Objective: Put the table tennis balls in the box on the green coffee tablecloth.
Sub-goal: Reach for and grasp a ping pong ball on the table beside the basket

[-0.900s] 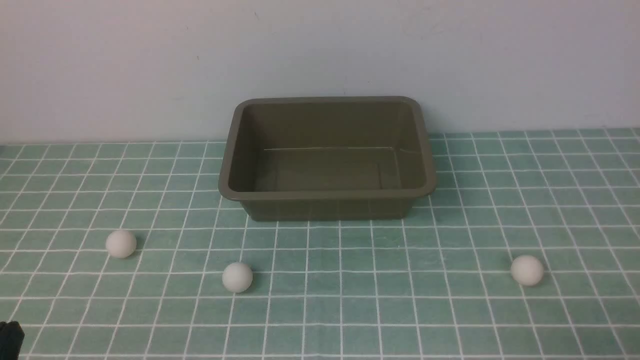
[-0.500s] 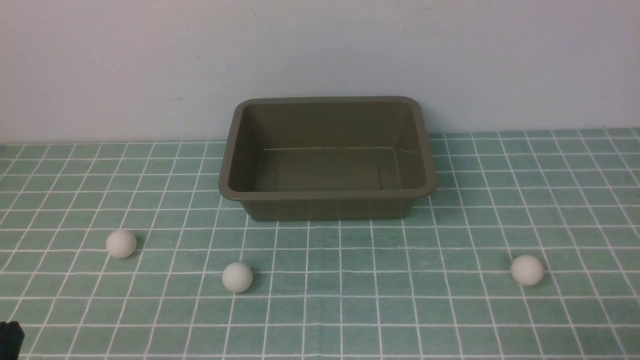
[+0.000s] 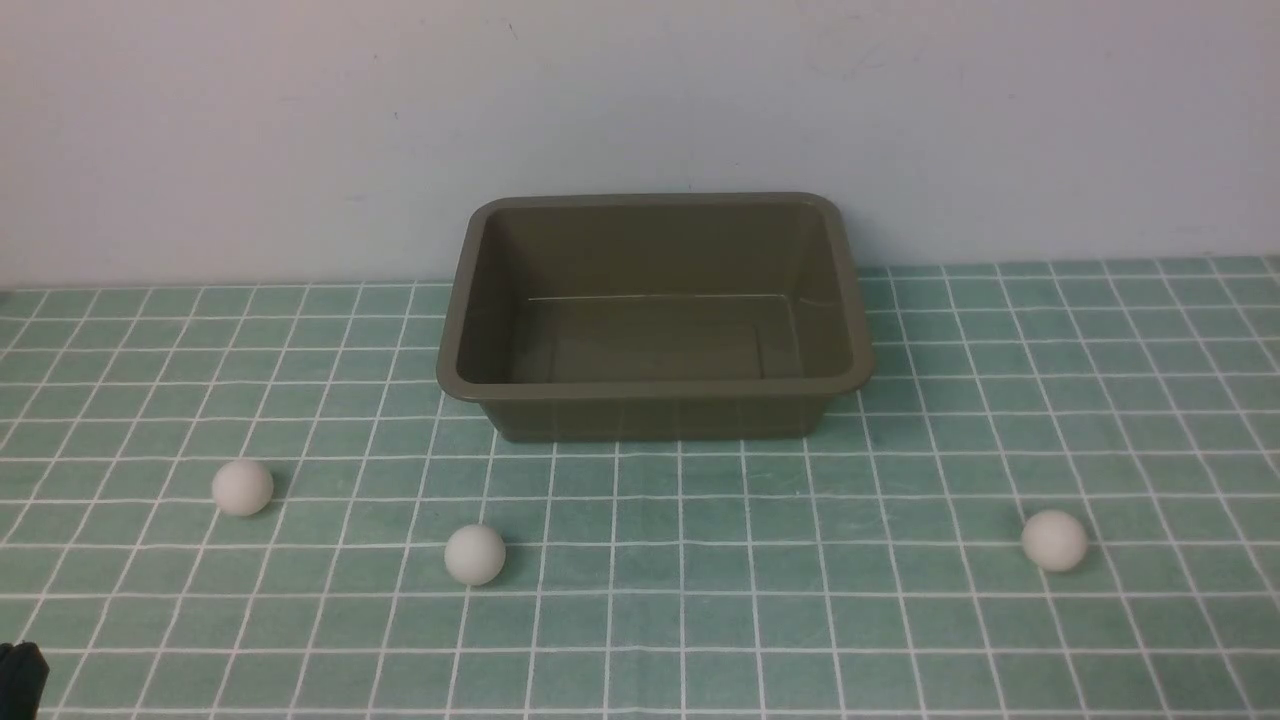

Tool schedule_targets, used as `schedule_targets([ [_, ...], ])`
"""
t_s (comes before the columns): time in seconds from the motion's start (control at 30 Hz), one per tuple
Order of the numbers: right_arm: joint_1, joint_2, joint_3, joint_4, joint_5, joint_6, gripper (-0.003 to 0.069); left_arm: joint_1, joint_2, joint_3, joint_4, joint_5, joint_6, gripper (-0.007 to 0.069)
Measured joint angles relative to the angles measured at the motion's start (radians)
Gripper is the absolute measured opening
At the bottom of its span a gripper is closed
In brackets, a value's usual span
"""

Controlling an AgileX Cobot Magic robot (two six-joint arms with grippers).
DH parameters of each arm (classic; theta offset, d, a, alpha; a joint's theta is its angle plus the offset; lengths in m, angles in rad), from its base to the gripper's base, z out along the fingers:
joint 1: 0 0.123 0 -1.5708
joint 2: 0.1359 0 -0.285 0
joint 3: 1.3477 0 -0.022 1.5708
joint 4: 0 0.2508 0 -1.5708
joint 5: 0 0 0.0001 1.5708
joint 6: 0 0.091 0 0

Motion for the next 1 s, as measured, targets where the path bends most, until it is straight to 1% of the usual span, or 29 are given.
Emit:
schedule_targets([
  [0.07, 0.0, 0.0, 0.0, 0.0, 0.0, 0.0, -0.0007, 0.0, 0.0, 0.0, -0.01, 0.0, -0.002, -0.0004],
  [0.13, 0.0, 0.0, 0.0, 0.0, 0.0, 0.0, -0.0007, 0.0, 0.0, 0.0, -0.045, 0.0, -0.017, -0.0004],
  [0.2, 0.0, 0.0, 0.0, 0.0, 0.0, 0.0, -0.0007, 0.0, 0.0, 0.0, -0.114, 0.003, -0.045, -0.0004],
  [0.23, 0.0, 0.0, 0.0, 0.0, 0.0, 0.0, -0.0007, 0.0, 0.0, 0.0, -0.124, 0.003, -0.045, -0.0004],
  [0.27, 0.0, 0.0, 0.0, 0.0, 0.0, 0.0, -0.0007, 0.0, 0.0, 0.0, -0.22, 0.003, -0.078, -0.0004],
  [0.3, 0.0, 0.0, 0.0, 0.0, 0.0, 0.0, -0.0007, 0.0, 0.0, 0.0, -0.234, 0.003, -0.078, -0.0004],
  [0.4, 0.0, 0.0, 0.0, 0.0, 0.0, 0.0, -0.0007, 0.0, 0.0, 0.0, -0.443, 0.004, -0.15, -0.0004],
  [0.43, 0.0, 0.0, 0.0, 0.0, 0.0, 0.0, -0.0007, 0.0, 0.0, 0.0, -0.586, 0.004, -0.175, -0.0004],
  [0.47, 0.0, 0.0, 0.0, 0.0, 0.0, 0.0, -0.0007, 0.0, 0.0, 0.0, -0.655, 0.004, -0.185, -0.0004],
  [0.53, 0.0, 0.0, 0.0, 0.0, 0.0, 0.0, -0.0007, 0.0, 0.0, 0.0, -0.77, -0.005, -0.186, -0.0004],
  [0.57, 0.0, 0.0, 0.0, 0.0, 0.0, 0.0, -0.0007, 0.0, 0.0, 0.0, -0.785, -0.007, -0.186, -0.0004],
  [0.6, 0.0, 0.0, 0.0, 0.0, 0.0, 0.0, -0.0007, 0.0, 0.0, 0.0, -0.888, -0.029, -0.181, -0.0004],
  [0.7, 0.0, 0.0, 0.0, 0.0, 0.0, 0.0, -0.0007, 0.0, 0.0, 0.0, -1.072, -0.131, -0.151, -0.0004],
  [0.8, 0.0, 0.0, 0.0, 0.0, 0.0, 0.0, -0.0007, 0.0, 0.0, 0.0, -1.124, -0.238, -0.14, -0.0004],
  [0.9, 0.0, 0.0, 0.0, 0.0, 0.0, 0.0, -0.0007, 0.0, 0.0, 0.0, -1.142, -0.337, -0.136, -0.0004],
  [1.0, 0.0, 0.0, 0.0, 0.0, 0.0, 0.0, -0.0007, 0.0, 0.0, 0.0, -1.15, -0.401, -0.151, -0.0004],
])
